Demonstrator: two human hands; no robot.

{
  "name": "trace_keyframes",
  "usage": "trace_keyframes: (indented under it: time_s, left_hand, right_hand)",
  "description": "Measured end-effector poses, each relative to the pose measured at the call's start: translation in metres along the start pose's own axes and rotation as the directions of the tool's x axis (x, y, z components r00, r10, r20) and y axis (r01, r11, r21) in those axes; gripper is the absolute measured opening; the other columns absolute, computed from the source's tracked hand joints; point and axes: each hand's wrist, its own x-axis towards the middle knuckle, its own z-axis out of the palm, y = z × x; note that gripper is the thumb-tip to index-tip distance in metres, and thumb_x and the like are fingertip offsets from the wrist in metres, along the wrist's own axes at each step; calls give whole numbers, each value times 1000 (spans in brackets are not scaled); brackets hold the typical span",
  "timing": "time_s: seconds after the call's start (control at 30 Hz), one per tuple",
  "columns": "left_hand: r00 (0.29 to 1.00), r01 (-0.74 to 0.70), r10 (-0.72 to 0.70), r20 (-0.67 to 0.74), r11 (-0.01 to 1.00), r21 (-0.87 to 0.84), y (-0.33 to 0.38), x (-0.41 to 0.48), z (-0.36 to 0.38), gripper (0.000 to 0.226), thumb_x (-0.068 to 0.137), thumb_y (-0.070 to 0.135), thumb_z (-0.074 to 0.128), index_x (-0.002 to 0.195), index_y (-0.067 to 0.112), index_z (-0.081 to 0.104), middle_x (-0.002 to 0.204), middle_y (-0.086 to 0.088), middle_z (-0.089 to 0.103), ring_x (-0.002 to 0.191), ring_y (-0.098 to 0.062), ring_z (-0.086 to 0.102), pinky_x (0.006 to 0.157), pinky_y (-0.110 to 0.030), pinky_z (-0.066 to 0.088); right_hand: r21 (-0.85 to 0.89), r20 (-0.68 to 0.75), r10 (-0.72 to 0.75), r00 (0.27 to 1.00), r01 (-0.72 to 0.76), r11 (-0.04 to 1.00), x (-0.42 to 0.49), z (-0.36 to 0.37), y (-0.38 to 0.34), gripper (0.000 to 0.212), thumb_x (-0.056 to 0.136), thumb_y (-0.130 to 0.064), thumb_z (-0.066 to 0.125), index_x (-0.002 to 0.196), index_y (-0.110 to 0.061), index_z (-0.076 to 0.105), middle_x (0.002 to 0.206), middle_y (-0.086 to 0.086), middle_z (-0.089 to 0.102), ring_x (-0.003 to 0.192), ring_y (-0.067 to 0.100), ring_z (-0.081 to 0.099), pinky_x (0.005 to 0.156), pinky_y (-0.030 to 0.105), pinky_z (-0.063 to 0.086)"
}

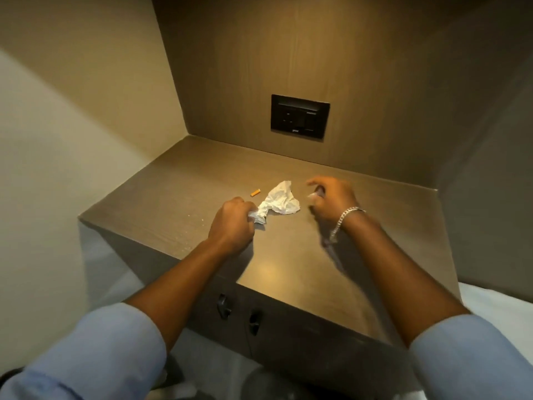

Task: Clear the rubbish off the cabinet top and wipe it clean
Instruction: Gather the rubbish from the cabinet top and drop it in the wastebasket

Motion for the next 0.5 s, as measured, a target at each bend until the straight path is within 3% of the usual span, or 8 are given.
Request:
trace_keyframes:
  time_s: [0.1,0.17,0.23,0.3,0.37,0.43,0.5]
  left_hand:
    - [998,59,-58,15,991,-122,-3,7,-8,28,85,14,65,112,11,71,109,-9,72,93,-21,64,85,-31,56]
    - [999,53,-53,6,984,-169,-5,8,-13,28,84,11,67,112,9,72,109,-10,73,90,-16,63,81,-25,51]
    - [999,40,-44,-13,976,-213,-3,2,-18,29,83,8,68,112,8,71,108,-9,72,90,-14,63,79,-20,48]
    - [999,26,-33,-21,957,-288,4,-8,-21,30,83,7,69,114,9,70,108,-7,71,90,-10,62,76,-15,48]
    - [998,1,-25,-55,918,-397,17,-26,-26,28,83,6,70,111,10,71,105,-4,71,86,-5,62,71,-9,51]
    - [993,-23,-39,-110,857,-514,30,-51,-28,25,80,5,72,104,8,73,101,-4,72,86,-6,64,76,-18,57]
    - [994,-27,-49,-102,771,-636,42,-86,-25,22,76,1,74,98,5,75,96,-5,73,87,-11,68,79,-29,61]
  right_hand:
    - [-32,171,-85,982,92,995,13,33,-32,41,80,-15,65,120,-26,62,90,9,68,88,30,65,76,29,50]
    - [-221,261,-108,959,168,961,12,50,-37,32,77,-15,68,109,-21,67,102,14,69,94,34,65,76,30,48]
    - [-342,254,-95,963,181,922,1,56,-36,19,77,-11,67,95,-16,70,101,15,67,90,33,64,73,31,48]
    - [-303,142,-118,983,157,940,-14,53,-32,16,79,-9,65,93,-15,70,99,11,64,90,30,61,73,30,46]
    - [-103,-70,-117,991,109,989,-41,39,-30,16,80,-7,62,93,-15,68,95,7,61,86,23,57,72,25,42]
    - [115,-290,-84,953,122,986,-83,23,-34,18,81,-3,58,89,-16,68,88,2,59,77,14,54,67,17,38]
    - [210,-434,-65,899,172,962,-138,11,-35,20,79,1,59,86,-16,68,84,-1,61,72,4,53,65,4,36]
